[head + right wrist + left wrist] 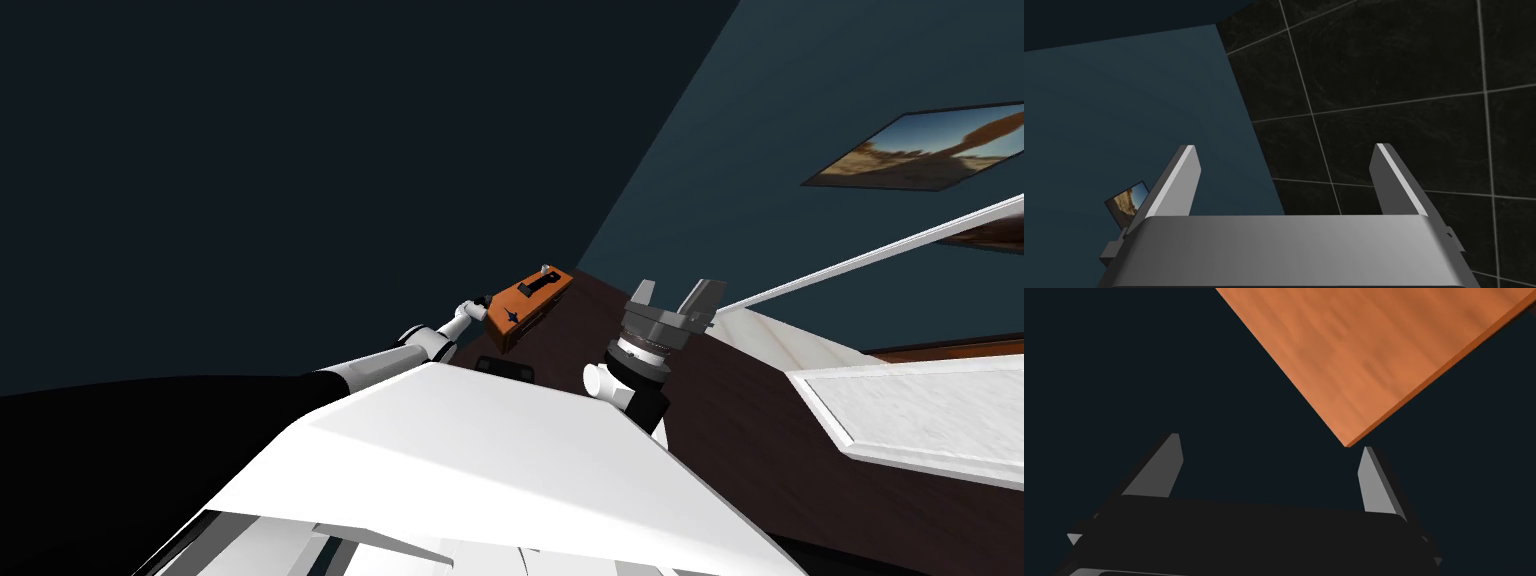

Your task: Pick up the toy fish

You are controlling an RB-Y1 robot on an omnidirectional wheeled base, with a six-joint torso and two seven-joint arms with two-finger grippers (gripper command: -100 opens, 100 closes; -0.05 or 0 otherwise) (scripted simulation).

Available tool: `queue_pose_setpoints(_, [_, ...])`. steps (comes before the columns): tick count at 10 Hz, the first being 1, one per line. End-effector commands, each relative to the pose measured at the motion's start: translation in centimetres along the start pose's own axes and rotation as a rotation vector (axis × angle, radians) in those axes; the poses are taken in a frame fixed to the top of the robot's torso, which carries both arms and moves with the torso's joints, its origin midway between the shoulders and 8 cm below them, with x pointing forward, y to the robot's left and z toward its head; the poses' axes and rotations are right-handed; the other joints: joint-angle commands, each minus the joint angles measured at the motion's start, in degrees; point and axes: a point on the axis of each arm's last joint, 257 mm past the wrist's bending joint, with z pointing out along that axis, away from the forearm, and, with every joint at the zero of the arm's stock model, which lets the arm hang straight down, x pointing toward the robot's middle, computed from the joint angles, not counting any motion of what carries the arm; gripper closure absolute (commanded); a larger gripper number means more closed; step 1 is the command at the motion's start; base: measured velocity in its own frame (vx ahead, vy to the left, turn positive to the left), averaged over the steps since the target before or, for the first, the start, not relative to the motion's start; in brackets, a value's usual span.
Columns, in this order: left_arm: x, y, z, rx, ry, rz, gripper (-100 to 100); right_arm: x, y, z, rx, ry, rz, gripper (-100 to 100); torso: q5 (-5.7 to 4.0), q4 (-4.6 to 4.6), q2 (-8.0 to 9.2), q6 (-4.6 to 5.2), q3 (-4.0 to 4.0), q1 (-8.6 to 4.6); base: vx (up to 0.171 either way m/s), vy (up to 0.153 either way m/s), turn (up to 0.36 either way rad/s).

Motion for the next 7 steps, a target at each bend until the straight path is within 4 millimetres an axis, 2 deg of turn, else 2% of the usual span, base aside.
queue_pose_setpoints(1, [0.4,0.9,0.1,-0.031,0.004,-0.004,-100,0.0,0.0,0.0,0.000,0.000,0.000,0,0.00,0.00,0.00,0.00,0.00,0.00,0.017,-0.044,-0.040])
queue_pose_setpoints(4, [3.9,3.5,0.4,-0.131,0.049,-0.024,-100,0.0,0.0,0.0,0.000,0.000,0.000,0,-0.03,-0.01,-0.03,0.01,-0.02,-0.15,0.035,-0.090,-0.087])
queue_pose_setpoints(5, [3.9,3.5,0.4,-0.131,0.049,-0.024,-100,0.0,0.0,0.0,0.000,0.000,0.000,0,-0.05,-0.02,-0.07,0.00,-0.04,-0.23,0.034,-0.076,-0.017])
queue_pose_setpoints(6, [5.4,4.4,0.4,-0.159,0.068,-0.030,-100,0.0,0.0,0.0,0.000,0.000,0.000,0,-0.03,-0.01,-0.03,-0.03,-0.02,-0.10,0.026,-0.048,-0.026])
queue_pose_setpoints(7, [5.4,4.4,0.4,-0.159,0.068,-0.030,-100,0.0,0.0,0.0,0.000,0.000,0.000,0,-0.01,0.00,0.00,-0.02,0.00,-0.01,0.020,-0.028,-0.033])
